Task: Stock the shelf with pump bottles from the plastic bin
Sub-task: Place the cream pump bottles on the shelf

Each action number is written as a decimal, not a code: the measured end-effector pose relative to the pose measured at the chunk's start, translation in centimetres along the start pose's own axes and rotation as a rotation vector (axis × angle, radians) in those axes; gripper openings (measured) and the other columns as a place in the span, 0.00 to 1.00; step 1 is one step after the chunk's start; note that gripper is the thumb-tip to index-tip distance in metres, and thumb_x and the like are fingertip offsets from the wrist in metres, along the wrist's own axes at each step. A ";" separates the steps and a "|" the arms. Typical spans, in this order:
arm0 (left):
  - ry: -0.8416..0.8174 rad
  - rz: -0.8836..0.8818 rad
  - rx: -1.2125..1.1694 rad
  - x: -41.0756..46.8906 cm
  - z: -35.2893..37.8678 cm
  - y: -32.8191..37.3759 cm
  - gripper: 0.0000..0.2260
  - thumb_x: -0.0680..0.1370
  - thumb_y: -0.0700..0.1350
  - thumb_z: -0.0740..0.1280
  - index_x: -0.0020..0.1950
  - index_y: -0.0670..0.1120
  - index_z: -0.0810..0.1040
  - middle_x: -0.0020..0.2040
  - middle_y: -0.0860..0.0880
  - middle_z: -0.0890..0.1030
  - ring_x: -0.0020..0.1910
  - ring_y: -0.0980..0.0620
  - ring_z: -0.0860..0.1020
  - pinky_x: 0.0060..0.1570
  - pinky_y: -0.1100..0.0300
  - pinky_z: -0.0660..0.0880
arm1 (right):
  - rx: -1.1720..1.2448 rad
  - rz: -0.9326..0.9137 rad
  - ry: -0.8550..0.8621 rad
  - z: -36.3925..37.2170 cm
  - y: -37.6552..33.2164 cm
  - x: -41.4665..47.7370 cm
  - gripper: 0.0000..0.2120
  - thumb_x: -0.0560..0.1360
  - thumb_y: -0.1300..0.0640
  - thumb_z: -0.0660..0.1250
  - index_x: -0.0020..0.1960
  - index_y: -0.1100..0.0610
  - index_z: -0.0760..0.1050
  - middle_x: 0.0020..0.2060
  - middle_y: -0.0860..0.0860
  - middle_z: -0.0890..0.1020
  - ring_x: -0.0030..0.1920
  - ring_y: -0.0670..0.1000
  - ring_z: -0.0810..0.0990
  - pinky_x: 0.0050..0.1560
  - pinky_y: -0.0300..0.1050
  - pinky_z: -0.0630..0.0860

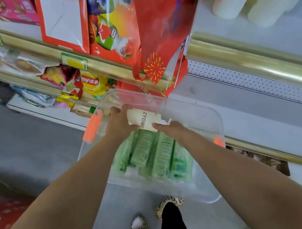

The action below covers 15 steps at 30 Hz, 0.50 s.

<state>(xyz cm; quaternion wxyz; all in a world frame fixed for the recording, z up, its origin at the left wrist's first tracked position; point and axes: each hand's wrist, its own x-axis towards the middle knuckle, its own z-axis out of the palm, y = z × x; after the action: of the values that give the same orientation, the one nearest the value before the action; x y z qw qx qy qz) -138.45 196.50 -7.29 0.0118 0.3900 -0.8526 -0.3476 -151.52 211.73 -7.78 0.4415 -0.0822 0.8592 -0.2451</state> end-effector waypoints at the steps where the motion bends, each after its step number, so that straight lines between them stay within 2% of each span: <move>1: 0.002 -0.002 -0.022 0.1 0.2 0.2 0.34 0.67 0.43 0.79 0.69 0.47 0.69 0.63 0.40 0.67 0.63 0.38 0.69 0.62 0.45 0.71 | -0.010 0.001 0.014 0.0 -0.2 0.1 0.49 0.56 0.22 0.67 0.65 0.55 0.75 0.64 0.52 0.77 0.65 0.57 0.74 0.67 0.55 0.71; 2: -0.002 -0.008 -0.055 0.3 0.4 0.3 0.33 0.66 0.42 0.79 0.67 0.46 0.68 0.64 0.40 0.69 0.63 0.39 0.70 0.60 0.47 0.71 | -0.025 0.009 0.020 0.2 -0.1 0.3 0.53 0.53 0.20 0.65 0.67 0.54 0.74 0.64 0.52 0.77 0.65 0.58 0.73 0.67 0.56 0.71; 5: -0.048 -0.019 -0.126 1.1 -0.1 0.2 0.31 0.66 0.40 0.80 0.63 0.46 0.66 0.60 0.43 0.74 0.59 0.41 0.74 0.50 0.54 0.69 | -0.010 0.012 0.007 0.2 0.4 0.7 0.51 0.58 0.23 0.67 0.71 0.55 0.70 0.65 0.52 0.76 0.68 0.59 0.71 0.69 0.57 0.69; 7: -0.087 0.002 -0.054 1.5 -0.6 0.2 0.34 0.64 0.44 0.81 0.63 0.46 0.65 0.60 0.44 0.72 0.59 0.41 0.73 0.51 0.53 0.69 | 0.087 0.008 -0.006 -0.1 0.5 0.5 0.54 0.53 0.23 0.68 0.71 0.53 0.71 0.65 0.51 0.77 0.68 0.58 0.71 0.68 0.57 0.70; 9: -0.111 0.017 0.060 1.5 -0.7 0.4 0.42 0.62 0.49 0.82 0.69 0.46 0.64 0.62 0.43 0.68 0.61 0.40 0.70 0.58 0.48 0.70 | 0.149 -0.030 -0.020 -0.1 0.8 0.6 0.46 0.57 0.27 0.72 0.67 0.52 0.75 0.61 0.49 0.79 0.65 0.56 0.74 0.66 0.54 0.72; 11: -0.122 -0.009 0.125 1.0 -0.5 0.8 0.44 0.61 0.53 0.82 0.72 0.52 0.64 0.63 0.42 0.64 0.64 0.39 0.66 0.63 0.44 0.68 | 0.174 -0.064 -0.005 -0.2 0.6 0.0 0.36 0.62 0.32 0.75 0.63 0.51 0.77 0.55 0.48 0.82 0.62 0.55 0.76 0.64 0.53 0.74; 13: -0.132 -0.036 0.150 0.6 -0.5 1.0 0.43 0.60 0.54 0.82 0.72 0.56 0.66 0.62 0.43 0.63 0.65 0.39 0.64 0.63 0.43 0.68 | 0.206 -0.094 -0.020 -0.4 0.6 -0.4 0.30 0.69 0.38 0.75 0.64 0.53 0.77 0.55 0.49 0.82 0.61 0.54 0.78 0.63 0.51 0.74; 15: -0.166 -0.048 0.231 0.3 -0.8 1.5 0.43 0.59 0.57 0.81 0.71 0.55 0.66 0.61 0.43 0.63 0.64 0.39 0.64 0.62 0.43 0.70 | 0.215 -0.096 -0.046 -0.8 0.8 -0.5 0.27 0.73 0.43 0.74 0.66 0.55 0.76 0.56 0.49 0.80 0.60 0.54 0.77 0.60 0.48 0.73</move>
<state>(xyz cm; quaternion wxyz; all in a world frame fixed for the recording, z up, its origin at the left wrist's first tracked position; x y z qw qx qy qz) -139.40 196.46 -5.87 -0.1119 0.3788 -0.8755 -0.2784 -151.75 212.85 -7.40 0.4550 -0.0811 0.8128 -0.3548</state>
